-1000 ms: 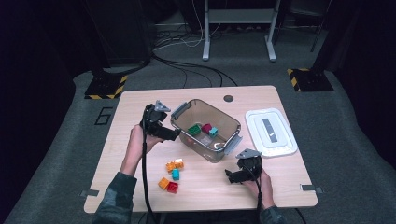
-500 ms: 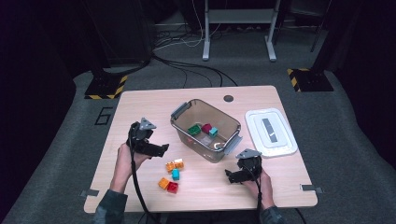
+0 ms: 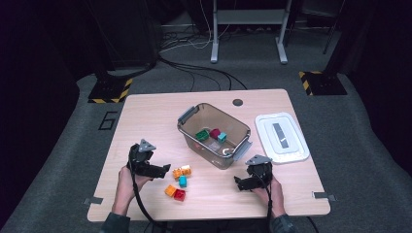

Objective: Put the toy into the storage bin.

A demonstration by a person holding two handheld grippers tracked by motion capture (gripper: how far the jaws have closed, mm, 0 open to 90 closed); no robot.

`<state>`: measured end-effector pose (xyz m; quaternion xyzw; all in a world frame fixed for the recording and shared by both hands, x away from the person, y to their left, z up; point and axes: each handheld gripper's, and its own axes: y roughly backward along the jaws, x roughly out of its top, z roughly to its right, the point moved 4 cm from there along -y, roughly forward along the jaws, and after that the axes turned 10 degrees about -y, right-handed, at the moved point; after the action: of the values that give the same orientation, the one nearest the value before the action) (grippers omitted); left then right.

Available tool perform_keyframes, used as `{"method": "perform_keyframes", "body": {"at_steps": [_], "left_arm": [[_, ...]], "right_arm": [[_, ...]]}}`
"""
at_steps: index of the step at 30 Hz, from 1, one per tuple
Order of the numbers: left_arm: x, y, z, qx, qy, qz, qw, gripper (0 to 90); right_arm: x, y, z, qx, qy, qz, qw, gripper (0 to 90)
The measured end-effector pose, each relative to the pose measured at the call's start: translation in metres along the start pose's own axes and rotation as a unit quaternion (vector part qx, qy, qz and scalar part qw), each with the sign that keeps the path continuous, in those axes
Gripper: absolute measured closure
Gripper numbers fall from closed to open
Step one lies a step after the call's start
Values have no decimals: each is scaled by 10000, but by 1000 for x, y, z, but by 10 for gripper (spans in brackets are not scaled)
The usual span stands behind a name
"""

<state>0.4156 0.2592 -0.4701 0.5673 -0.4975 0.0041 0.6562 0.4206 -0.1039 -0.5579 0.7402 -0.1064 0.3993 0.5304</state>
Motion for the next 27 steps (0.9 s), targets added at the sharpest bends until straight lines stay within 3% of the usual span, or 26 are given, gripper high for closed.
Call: {"method": "perform_keyframes", "body": {"at_steps": [1,9,14,27], "left_arm": [[-3,-1,2,-27,-17,-58,10000,21],[-24,-8,11,-148,-29,-147,9998,22],[-37,-13,15,-205,85,-183,9996,17],[-50,-29,29,-337,103,-373,9987,8]], "right_arm": [[0,0,-1,-5,-87,-27,10000,0],[0,0,-1,-7,-84,-25,10000,0],[0,0,-1,-6,-39,-27,10000,0],[0,0,-1,-7,-93,-24,10000,0]]}}
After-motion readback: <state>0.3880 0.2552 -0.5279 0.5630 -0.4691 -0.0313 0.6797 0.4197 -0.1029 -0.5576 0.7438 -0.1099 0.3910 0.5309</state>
